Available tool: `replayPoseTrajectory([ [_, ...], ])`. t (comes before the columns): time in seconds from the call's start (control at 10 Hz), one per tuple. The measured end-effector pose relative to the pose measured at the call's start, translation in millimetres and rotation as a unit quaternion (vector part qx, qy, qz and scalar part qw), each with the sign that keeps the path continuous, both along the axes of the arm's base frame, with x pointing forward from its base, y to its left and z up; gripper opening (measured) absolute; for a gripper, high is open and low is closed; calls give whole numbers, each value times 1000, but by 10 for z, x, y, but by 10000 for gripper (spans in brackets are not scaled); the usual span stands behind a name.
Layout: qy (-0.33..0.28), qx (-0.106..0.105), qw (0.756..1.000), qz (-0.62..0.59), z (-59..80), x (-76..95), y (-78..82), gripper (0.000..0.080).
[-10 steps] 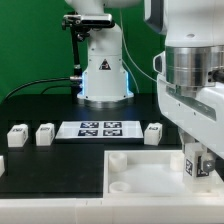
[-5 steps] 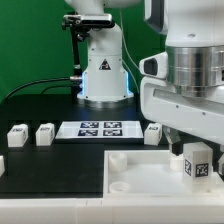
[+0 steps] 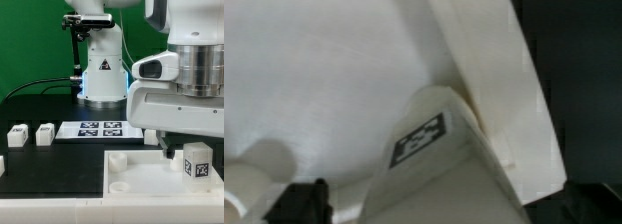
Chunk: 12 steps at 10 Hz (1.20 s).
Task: Assemble one leg
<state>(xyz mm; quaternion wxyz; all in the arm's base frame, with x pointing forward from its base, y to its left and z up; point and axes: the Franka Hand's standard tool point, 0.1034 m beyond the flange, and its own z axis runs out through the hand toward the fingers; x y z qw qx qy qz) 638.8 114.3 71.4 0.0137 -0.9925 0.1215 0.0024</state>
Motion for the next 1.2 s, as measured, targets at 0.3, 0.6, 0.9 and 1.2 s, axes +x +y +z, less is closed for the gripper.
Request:
replayPoseTrajectory([
  [0.3, -4, -1, 989, 145, -7, -28, 65, 649],
  [0.6, -4, -1, 988, 157, -13, -32, 68, 620],
  [0.9, -4, -1, 988, 156, -13, -30, 54, 350],
  [1.2, -3, -1, 992, 127, -15, -30, 52, 291],
])
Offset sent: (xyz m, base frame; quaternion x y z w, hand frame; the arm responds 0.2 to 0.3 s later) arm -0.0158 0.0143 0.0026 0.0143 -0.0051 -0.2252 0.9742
